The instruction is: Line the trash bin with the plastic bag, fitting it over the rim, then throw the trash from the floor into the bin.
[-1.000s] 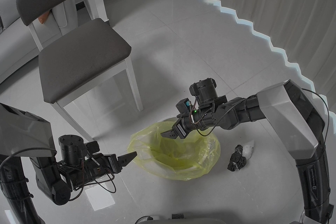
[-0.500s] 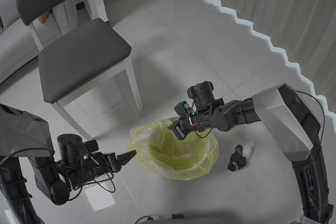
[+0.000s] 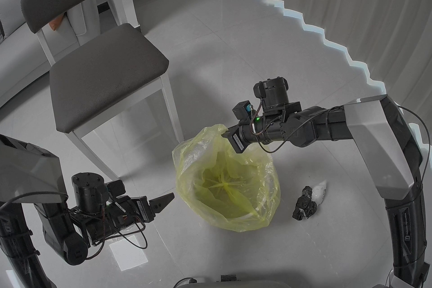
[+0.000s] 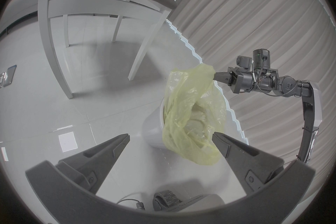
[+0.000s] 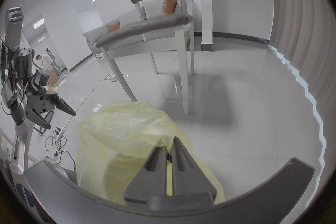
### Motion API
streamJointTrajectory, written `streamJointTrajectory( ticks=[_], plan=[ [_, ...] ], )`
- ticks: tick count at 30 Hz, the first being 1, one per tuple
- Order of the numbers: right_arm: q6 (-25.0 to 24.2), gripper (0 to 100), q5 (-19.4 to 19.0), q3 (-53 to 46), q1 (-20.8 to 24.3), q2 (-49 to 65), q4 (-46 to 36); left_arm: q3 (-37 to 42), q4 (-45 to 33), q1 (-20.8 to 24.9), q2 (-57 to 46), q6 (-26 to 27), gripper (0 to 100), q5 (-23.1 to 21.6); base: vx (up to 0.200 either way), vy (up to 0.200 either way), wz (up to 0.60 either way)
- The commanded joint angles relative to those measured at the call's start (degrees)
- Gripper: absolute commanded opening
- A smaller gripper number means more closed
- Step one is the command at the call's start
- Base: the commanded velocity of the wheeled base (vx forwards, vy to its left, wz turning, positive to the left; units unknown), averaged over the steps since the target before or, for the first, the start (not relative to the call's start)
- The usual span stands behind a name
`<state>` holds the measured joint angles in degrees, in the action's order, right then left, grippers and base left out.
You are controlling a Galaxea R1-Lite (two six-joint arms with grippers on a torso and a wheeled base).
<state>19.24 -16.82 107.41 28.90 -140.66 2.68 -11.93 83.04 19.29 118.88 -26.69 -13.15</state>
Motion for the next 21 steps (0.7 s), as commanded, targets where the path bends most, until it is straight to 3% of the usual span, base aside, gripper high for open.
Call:
streamJointTrajectory(
  ticks=[1,6,12,21],
  plan=[
    [0.6,0,0.0,1.0,0.1,0.5,0.0,0.6,0.9,-0.1,0.0,0.0,100,0.1,0.0,0.0,0.0],
    [2.3,0,0.1,3.4,-0.1,-0.5,-1.6,1.0,2.8,-0.1,0.6,-0.1,100,0.1,0.0,0.0,0.0],
    [8.0,0,1.1,4.2,-1.4,-0.8,-2.9,1.1,2.8,-0.3,0.6,-0.1,100,0.1,0.0,0.0,0.0],
    [9.3,0,1.5,6.1,-3.2,0.0,-4.3,0.9,4.0,-0.2,1.7,-0.2,100,0.0,0.0,0.0,0.0]
  ],
)
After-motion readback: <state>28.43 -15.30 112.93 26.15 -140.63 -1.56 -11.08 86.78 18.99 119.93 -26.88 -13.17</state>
